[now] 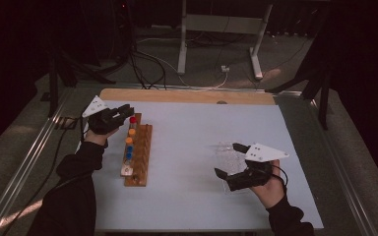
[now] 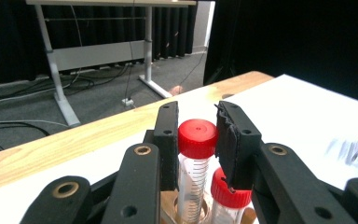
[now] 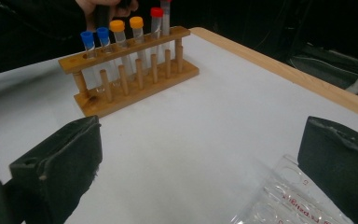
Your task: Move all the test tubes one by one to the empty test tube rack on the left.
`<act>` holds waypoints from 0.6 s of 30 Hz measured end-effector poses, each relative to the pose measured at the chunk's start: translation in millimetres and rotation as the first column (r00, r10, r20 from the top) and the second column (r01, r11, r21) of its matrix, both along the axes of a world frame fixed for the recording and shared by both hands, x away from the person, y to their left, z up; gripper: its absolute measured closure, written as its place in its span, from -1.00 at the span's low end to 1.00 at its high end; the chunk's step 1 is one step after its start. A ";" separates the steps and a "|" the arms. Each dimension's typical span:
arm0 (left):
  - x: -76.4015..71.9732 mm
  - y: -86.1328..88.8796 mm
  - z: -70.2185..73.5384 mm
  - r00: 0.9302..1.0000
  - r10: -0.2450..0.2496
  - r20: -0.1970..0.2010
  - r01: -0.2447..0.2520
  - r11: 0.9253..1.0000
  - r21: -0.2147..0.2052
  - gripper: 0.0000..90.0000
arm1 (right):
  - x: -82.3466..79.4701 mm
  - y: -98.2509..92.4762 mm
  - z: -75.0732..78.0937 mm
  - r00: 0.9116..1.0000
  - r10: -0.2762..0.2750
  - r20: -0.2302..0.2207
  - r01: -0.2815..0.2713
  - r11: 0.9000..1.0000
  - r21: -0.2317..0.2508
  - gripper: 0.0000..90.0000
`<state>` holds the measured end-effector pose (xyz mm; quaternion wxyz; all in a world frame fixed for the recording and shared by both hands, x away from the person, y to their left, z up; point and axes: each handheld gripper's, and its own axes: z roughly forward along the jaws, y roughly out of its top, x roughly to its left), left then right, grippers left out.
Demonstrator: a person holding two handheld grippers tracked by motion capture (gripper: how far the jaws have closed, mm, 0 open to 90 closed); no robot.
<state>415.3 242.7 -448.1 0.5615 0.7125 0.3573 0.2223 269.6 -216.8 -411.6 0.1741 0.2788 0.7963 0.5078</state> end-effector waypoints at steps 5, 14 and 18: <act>-0.5 -1.4 -7.8 1.000 -0.006 0.002 0.006 1.000 0.006 0.60 | 0.2 -0.9 0.4 1.000 -0.001 -0.007 0.001 1.000 0.005 -1.00; -0.8 -2.3 -8.8 1.000 -0.002 0.002 0.002 1.000 0.001 0.59 | 0.7 -1.4 0.8 1.000 0.000 -0.014 0.000 1.000 0.006 -1.00; -0.8 -1.8 -5.9 1.000 -0.001 -0.012 0.001 1.000 -0.008 0.33 | 0.7 -2.2 1.6 1.000 -0.002 -0.011 0.002 1.000 0.008 -1.00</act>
